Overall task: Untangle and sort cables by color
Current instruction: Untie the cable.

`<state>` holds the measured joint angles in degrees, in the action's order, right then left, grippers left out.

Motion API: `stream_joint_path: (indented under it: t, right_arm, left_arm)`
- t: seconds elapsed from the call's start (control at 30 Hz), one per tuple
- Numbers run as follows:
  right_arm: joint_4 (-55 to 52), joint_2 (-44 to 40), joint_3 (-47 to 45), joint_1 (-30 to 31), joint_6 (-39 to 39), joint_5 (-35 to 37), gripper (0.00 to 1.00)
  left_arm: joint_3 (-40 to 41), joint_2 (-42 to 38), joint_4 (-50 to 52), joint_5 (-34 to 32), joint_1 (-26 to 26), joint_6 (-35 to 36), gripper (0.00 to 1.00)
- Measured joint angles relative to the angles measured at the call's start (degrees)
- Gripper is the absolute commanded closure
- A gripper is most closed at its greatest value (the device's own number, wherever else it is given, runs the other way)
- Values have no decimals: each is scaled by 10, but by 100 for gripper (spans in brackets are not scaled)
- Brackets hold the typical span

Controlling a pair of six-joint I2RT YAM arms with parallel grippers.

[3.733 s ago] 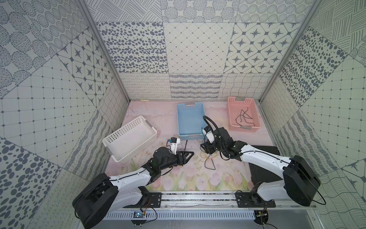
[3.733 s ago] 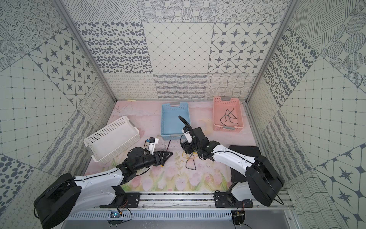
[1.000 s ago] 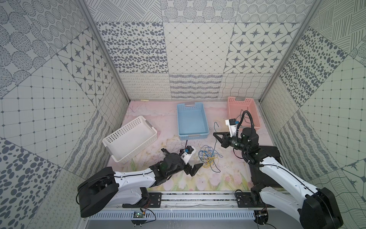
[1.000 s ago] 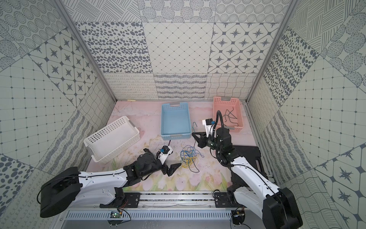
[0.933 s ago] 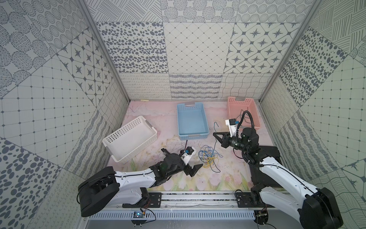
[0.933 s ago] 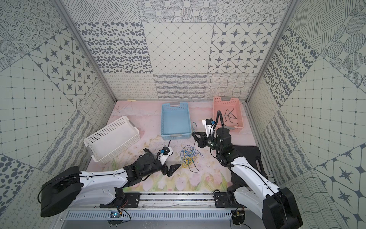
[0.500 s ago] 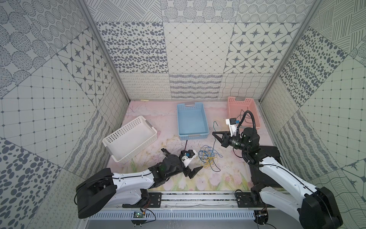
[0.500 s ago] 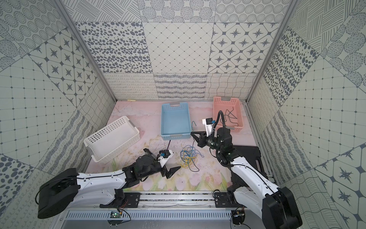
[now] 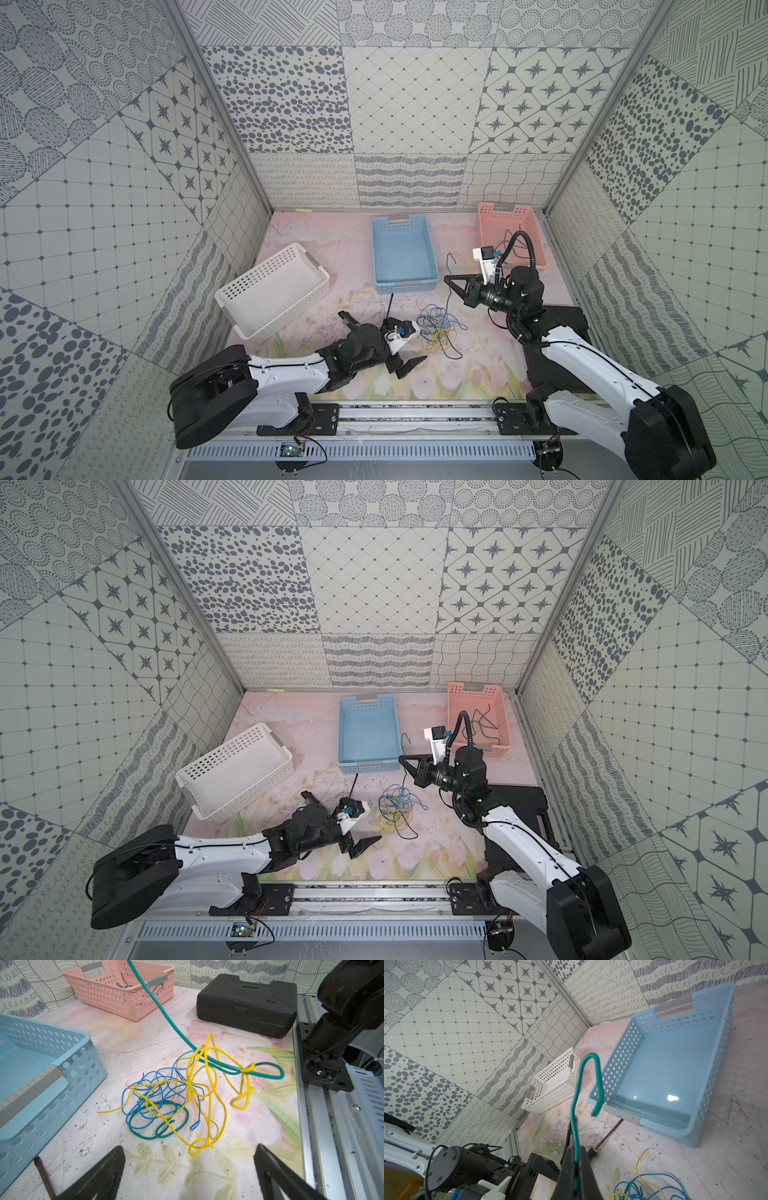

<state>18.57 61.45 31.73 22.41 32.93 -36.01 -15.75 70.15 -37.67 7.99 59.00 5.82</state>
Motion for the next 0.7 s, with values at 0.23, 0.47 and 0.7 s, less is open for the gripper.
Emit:
stream_joint_path:
  t: [0.23,0.47,0.7]
  right_arm:
    - [2,22,0,0,2,-6,100]
    - [10,26,0,0,12,-12,100]
    - [14,26,0,-4,12,-13,100]
  left_arm:
    - [-10,15,-3,10,3,23,1]
    - [-20,33,-3,20,5,60,0]
    - [-53,84,-8,25,14,90,1]
